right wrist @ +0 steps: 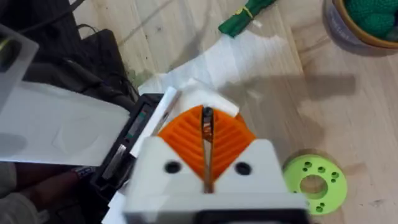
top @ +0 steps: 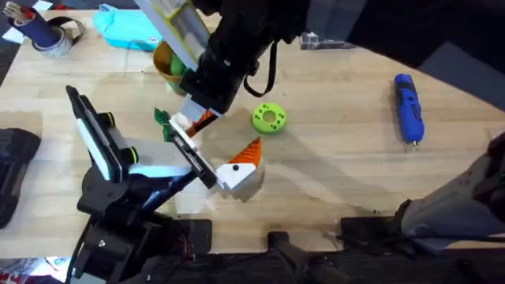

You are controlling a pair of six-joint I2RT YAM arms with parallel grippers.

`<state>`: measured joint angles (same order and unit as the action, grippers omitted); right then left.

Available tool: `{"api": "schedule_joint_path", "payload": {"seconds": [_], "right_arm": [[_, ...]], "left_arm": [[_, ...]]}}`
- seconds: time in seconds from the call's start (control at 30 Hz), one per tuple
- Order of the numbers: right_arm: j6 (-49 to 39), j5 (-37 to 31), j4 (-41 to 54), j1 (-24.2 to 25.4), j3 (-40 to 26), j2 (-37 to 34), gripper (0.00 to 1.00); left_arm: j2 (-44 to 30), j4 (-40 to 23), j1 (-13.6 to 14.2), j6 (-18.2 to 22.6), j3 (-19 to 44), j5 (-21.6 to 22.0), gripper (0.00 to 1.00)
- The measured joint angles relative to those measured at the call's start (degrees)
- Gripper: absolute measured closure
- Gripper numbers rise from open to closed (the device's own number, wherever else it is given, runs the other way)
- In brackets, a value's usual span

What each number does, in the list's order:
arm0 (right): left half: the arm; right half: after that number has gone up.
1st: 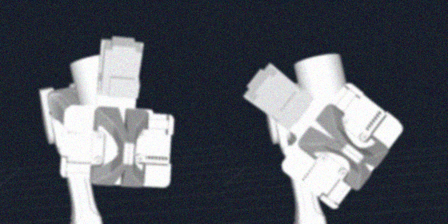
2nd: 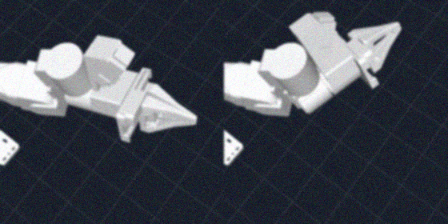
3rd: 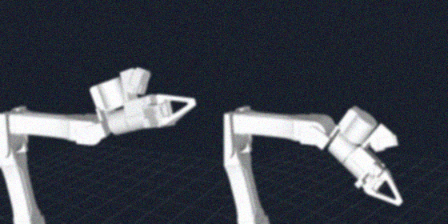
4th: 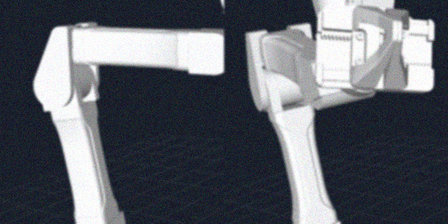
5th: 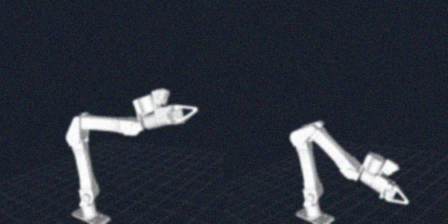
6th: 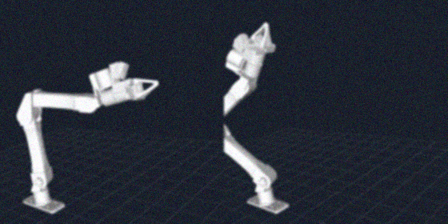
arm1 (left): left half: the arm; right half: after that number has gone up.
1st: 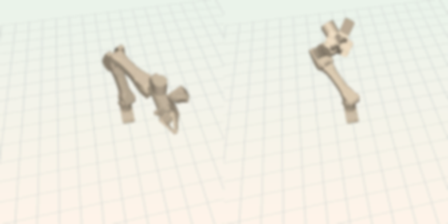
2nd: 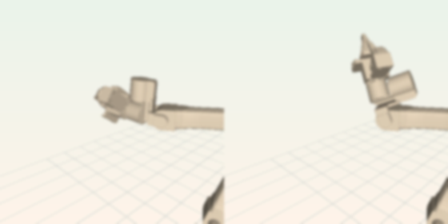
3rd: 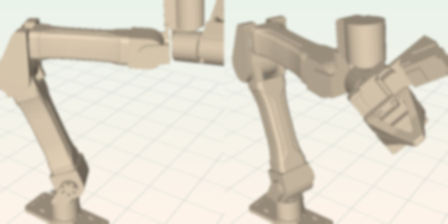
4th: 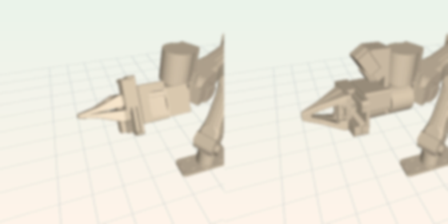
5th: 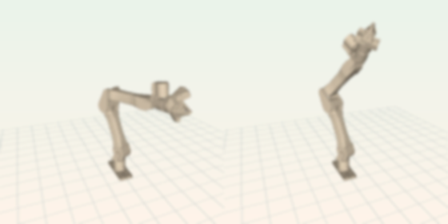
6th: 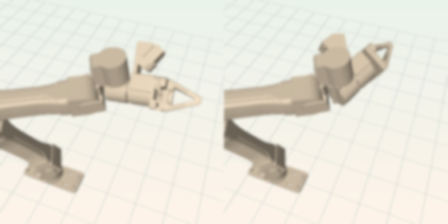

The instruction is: Pick up the gripper from the table and insert it into the empty holder that is missing its gripper. Then pick up a screw, insert it into the mounting hole, and use the screwdriver to tighten it. Finally, clean up the table by picking up the vegetable and placing it into the bucket.

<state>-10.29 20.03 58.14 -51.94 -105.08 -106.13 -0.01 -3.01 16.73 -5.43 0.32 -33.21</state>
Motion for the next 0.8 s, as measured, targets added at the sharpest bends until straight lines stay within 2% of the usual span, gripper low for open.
{"api": "schedule_joint_path", "payload": {"seconds": [0.03,0.1,0.13,0.23,0.47,0.53,0.8], "right_arm": [[0.04,0.01,0.04,0.00,0.00,0.00,0.895],[-0.04,0.05,0.04,0.01,0.00,0.00,0.616],[-0.12,0.08,0.01,0.09,-0.02,0.00,0.553],[-0.27,0.22,0.04,0.48,-0.04,0.01,0.461],[0.17,0.19,0.13,4.56,-0.04,1.43,0.056],[0.01,0.20,0.12,6.16,-0.04,2.59,0.010],[1.71,0.19,0.18,11.95,-0.04,4.66,0.005]], "left_arm": [[0.00,-0.01,0.00,-0.01,0.00,0.01,0.009],[-0.03,-0.02,0.00,-0.26,0.00,0.09,0.009],[-0.04,-0.02,0.00,-0.38,0.00,0.14,0.009],[-0.02,0.02,0.00,-0.45,0.00,0.13,0.009],[-0.02,0.02,0.00,-0.35,0.00,0.02,0.009],[-0.02,0.02,0.00,-0.35,0.00,0.02,0.009],[-0.02,0.02,0.00,-0.35,0.00,0.02,0.009]]}}
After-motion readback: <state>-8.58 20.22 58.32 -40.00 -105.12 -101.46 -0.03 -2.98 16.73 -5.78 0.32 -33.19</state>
